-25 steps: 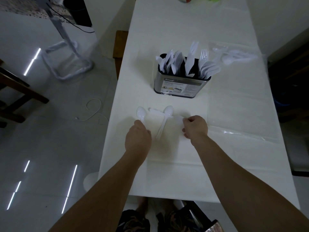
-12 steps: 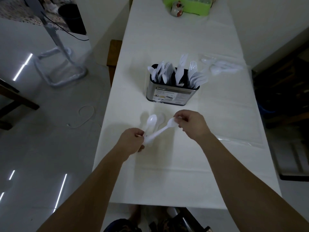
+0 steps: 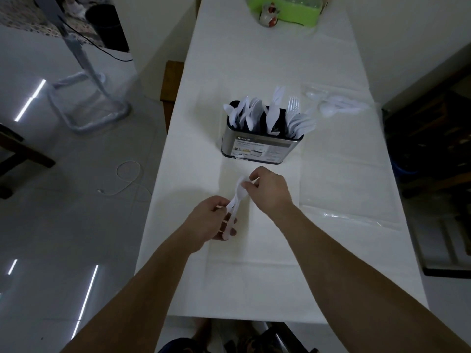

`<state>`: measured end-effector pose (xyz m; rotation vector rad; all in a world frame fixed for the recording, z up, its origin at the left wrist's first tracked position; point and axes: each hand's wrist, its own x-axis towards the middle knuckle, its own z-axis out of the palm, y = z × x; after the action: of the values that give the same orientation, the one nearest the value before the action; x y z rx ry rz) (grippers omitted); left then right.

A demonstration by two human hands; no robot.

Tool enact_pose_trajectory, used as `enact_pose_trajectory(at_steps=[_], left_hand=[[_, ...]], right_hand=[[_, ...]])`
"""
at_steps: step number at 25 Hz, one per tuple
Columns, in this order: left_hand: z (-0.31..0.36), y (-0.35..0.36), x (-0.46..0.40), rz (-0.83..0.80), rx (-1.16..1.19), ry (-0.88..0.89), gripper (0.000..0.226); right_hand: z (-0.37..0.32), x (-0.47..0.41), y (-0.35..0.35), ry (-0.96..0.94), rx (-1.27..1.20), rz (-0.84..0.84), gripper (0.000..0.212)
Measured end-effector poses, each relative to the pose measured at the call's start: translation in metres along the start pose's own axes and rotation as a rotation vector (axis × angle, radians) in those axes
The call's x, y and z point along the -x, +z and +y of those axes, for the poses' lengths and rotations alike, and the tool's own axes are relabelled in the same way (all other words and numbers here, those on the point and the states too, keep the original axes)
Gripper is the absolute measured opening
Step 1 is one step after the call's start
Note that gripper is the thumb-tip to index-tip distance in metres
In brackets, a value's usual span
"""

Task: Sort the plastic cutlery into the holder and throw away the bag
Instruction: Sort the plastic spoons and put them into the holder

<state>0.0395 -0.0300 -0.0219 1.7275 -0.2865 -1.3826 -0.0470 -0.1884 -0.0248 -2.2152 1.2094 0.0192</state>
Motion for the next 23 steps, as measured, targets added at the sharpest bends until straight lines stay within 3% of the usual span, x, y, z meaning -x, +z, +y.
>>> enact_pose_trajectory(at_steps=[3,7,10,17,21,23], left_hand=[[-0.005,-0.001,-0.003,0.094,-0.024,0.054,0.025],[-0.015,-0.013,-0.008,0.237,-0.045,0.116,0.026],[-0.016,-0.021,-0.008,0.329,0.049,0.107,0.022],[-0.025,-0.021,-0.016,0.383,-0.028,0.095,0.021],[-0.026,-0.022,-0.016,0.375,-0.047,0.097,0.026],[-0.025,-0.019,-0.014,0.356,-0.013,0.092,0.026]], right_hand=[[-0.005,-0.005,0.009,0.053,-0.061,-0.034,0.025],[-0.003,-0.013,0.009,0.105,-0.098,0.064,0.026],[0.001,-0.013,0.014,0.086,0.058,-0.106,0.046],[-0.010,-0.011,0.023,0.097,0.112,-0.164,0.054],[-0.017,-0.010,0.022,0.182,0.161,-0.144,0.051],[-0.015,-0.006,0.021,0.227,0.074,-0.088,0.042]])
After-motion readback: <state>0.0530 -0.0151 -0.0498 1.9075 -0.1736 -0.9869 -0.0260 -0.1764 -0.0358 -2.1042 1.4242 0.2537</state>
